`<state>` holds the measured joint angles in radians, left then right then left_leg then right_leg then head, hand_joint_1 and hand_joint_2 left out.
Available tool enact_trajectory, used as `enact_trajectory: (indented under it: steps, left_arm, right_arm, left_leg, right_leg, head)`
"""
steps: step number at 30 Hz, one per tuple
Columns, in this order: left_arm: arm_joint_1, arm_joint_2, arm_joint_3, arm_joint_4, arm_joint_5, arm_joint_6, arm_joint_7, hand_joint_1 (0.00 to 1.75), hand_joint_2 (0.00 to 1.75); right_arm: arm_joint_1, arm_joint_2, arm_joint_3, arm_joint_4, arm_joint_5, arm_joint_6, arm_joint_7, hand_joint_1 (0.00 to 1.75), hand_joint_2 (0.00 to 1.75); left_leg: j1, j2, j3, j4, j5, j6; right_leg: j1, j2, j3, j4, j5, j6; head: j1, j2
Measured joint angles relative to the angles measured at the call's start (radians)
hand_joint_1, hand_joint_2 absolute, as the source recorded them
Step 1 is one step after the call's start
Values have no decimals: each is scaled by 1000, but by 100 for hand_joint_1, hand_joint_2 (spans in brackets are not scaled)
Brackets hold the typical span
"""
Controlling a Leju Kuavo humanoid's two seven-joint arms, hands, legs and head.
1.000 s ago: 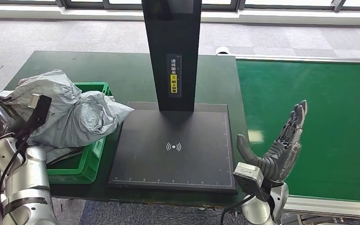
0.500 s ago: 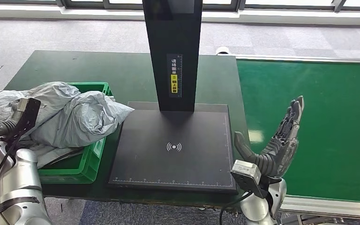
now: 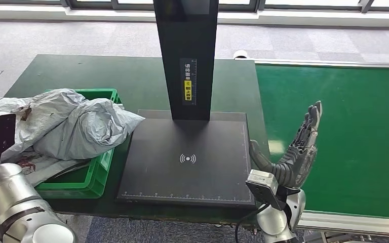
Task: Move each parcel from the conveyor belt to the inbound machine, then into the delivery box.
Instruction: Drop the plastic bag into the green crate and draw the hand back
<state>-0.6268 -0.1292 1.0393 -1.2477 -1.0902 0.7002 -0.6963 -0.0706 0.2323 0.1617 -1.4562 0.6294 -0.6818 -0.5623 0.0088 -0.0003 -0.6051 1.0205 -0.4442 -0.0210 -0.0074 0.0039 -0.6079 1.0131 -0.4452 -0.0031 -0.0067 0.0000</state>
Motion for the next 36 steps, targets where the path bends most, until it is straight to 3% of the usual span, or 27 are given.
enact_trajectory:
  steps: [4, 8, 10, 12, 16, 20, 27, 36]
  left_arm:
    - [26, -33, -42, -55, 207, -1, 10, 0, 0]
    - [135, -50, -259, -135, 591, -129, 82, 0, 175]
    - [201, -56, -408, -190, 757, -205, 105, 0, 175]
    - [248, -58, -545, -227, 839, -223, 109, 0, 175]
    - [301, -55, -717, -270, 895, -204, 109, 0, 175]
    - [320, -44, -792, -290, 915, -200, 110, 0, 175]
    - [366, -50, -926, -311, 1035, -401, 120, 0, 175]
    - [481, -85, -1157, -354, 1171, -511, 99, 0, 175]
  right_arm:
    - [-1, 0, 0, 10, -28, -7, -17, 0, 175]
    - [-23, 0, 0, 39, -125, 104, -2, 0, 175]
    - [-49, 0, -1, 61, -179, 184, 12, 0, 175]
    - [-69, 0, -1, 78, -199, 215, 15, 0, 175]
    - [-91, -1, -1, 98, -208, 228, 17, 0, 175]
    - [-92, -1, -1, 108, -209, 231, 18, 0, 0]
    - [-125, -1, -1, 115, -257, 275, 27, 0, 0]
    - [-121, 6, 46, 85, -317, 305, 35, 0, 0]
  left_leg:
    - [0, 0, 0, 0, 0, 0]
    - [0, 0, 0, 0, 0, 0]
    - [0, -1, -1, 0, 0, 0]
    - [0, -4, -1, 0, 0, 1]
    - [-1, -4, -1, 0, 0, 1]
    - [-1, -4, -1, 0, 0, 1]
    - [-1, -4, -1, 0, 0, 1]
    - [-2, -4, -1, 0, -2, 3]
  right_leg:
    - [0, 0, 0, 0, 0, 0]
    - [0, 0, -1, 0, 0, 0]
    - [-1, -1, -1, 0, 0, 0]
    - [-1, -4, 0, 0, 0, 0]
    - [-1, -4, 1, 0, 0, 1]
    - [-1, -4, 0, 0, 0, 0]
    - [-1, -4, 0, 0, 0, 0]
    - [-3, -4, 0, 0, -1, 2]
  head:
    - [0, 0]
    - [0, 0]
    - [0, 0]
    - [0, 0]
    - [0, 0]
    - [0, 0]
    - [0, 0]
    - [0, 0]
